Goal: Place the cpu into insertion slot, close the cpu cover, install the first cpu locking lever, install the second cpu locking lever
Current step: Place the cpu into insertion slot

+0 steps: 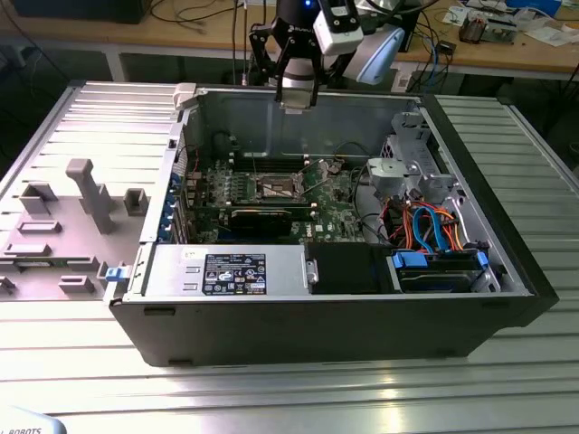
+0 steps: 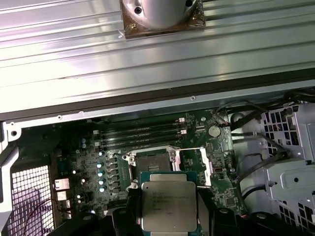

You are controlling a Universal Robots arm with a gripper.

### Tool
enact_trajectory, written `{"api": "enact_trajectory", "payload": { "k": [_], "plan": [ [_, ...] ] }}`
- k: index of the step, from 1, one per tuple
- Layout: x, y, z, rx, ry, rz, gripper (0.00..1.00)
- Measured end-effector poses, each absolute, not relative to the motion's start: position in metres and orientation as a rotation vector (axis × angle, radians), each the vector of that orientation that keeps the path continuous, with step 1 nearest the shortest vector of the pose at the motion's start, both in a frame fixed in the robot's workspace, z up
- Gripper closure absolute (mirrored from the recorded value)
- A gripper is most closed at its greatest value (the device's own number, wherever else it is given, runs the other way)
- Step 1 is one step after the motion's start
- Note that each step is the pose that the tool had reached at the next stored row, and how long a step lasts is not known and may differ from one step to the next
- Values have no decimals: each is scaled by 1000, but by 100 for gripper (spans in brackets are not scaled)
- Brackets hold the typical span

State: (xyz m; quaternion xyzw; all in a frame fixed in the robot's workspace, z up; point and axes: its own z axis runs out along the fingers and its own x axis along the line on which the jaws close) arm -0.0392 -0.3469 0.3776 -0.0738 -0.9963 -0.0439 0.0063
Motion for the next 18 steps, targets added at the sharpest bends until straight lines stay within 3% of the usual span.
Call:
{"api": "enact_trajectory", "payload": {
  "k": [18],
  "plan": [
    [-41,-347,376,-347,-3110,-137,46]
  ]
}}
